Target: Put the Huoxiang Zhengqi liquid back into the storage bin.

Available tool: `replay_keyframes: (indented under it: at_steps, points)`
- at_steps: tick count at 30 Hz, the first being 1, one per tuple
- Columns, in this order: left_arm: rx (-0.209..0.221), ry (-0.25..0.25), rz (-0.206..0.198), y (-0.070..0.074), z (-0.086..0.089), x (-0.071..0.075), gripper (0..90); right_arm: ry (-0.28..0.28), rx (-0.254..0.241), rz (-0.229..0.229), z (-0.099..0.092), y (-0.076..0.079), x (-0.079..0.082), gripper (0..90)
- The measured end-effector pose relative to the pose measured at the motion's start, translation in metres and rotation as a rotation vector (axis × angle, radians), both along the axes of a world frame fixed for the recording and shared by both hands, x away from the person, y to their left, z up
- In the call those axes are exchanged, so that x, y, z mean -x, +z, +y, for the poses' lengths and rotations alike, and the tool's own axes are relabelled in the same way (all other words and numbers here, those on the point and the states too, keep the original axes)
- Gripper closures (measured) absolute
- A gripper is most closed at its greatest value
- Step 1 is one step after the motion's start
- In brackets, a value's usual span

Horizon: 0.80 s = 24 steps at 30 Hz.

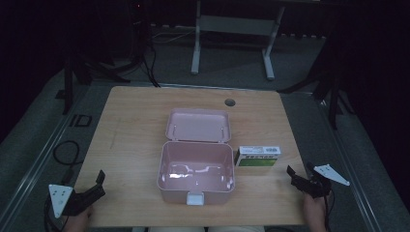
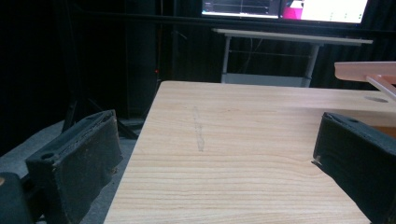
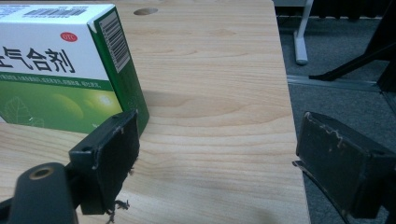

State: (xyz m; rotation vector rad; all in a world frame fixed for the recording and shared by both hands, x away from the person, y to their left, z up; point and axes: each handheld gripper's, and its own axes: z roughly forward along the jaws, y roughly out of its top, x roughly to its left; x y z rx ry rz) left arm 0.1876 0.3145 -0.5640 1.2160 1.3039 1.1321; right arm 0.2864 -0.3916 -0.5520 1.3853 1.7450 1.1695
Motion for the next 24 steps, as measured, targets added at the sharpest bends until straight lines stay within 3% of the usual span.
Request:
replay_keyframes:
  at_steps: [4,5,8,13,19,20,21,24]
  points:
    - [0.002,0.019,-0.001,0.0,0.0,0.0,1.1,-0.033,0.013,-0.009,0.001,0.0,0.001,13.3]
    - [-0.01,0.049,-0.006,-0.001,-0.001,0.0,1.1,-0.049,-0.009,-0.012,-0.001,0.0,0.002,13.6]
    - [-0.016,0.066,-0.007,0.0,-0.002,0.0,1.1,-0.045,-0.023,-0.004,-0.002,0.0,0.001,13.1]
    - [-0.009,0.081,-0.01,0.0,-0.001,0.0,1.1,0.111,-0.099,0.085,-0.01,-0.001,-0.005,12.0]
    - [-0.014,0.088,0.002,0.0,-0.001,-0.001,1.1,0.261,-0.02,0.162,-0.006,-0.001,-0.008,11.7]
    - [-0.014,0.088,0.002,0.0,-0.001,-0.001,1.1,0.261,-0.02,0.162,-0.006,-0.001,-0.008,11.7]
    - [-0.016,0.086,0.003,0.0,-0.001,-0.001,1.1,0.321,-0.015,0.188,-0.004,0.001,-0.008,11.7]
    - [-0.014,0.083,0.0,0.0,-0.001,-0.001,1.1,0.391,0.041,0.212,0.002,0.008,-0.008,11.7]
